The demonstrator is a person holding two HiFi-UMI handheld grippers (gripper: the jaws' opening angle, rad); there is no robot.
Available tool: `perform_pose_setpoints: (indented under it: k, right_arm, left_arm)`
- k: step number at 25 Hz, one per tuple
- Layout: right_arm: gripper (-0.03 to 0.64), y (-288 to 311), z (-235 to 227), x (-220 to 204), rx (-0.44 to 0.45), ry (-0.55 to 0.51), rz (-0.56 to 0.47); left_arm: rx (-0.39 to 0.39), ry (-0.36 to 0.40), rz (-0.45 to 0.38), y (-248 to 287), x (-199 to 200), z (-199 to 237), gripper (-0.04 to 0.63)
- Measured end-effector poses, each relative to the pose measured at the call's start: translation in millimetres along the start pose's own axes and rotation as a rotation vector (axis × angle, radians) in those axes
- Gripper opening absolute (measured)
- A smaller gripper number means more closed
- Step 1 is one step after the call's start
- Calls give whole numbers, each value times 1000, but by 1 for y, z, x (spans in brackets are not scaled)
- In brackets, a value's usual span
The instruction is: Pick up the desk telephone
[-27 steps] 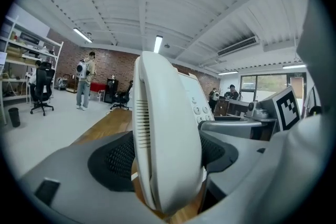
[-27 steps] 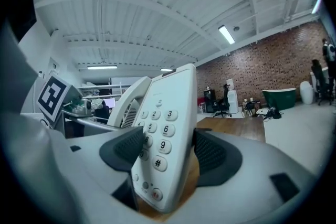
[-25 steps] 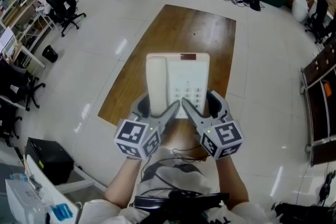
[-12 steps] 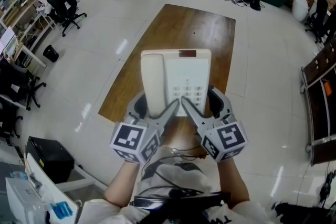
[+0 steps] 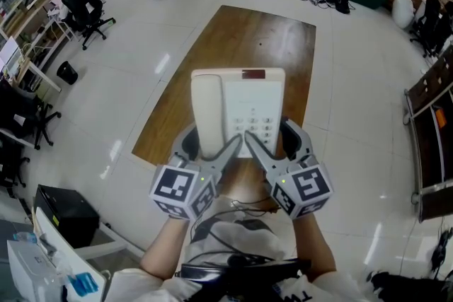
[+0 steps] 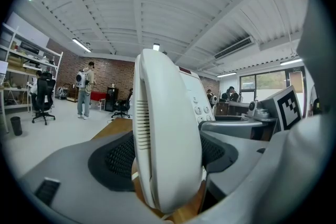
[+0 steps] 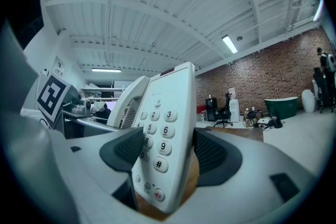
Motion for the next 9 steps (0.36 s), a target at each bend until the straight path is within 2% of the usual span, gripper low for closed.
perform_pose_setpoints:
  k: [9]
  right_arm:
    - [314, -7, 3, 1, -8, -2, -2]
  left_arm:
    - [-6, 7, -10, -4, 2, -5, 351]
Point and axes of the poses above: the fingertips, and each gripper's own axes: y forward along the fingers, z to its left, x out of its top, the point moved 9 cm from there along -y, backward along the fingers, and after that the axes turned 2 degrees about -x, right-handed, at the moved point
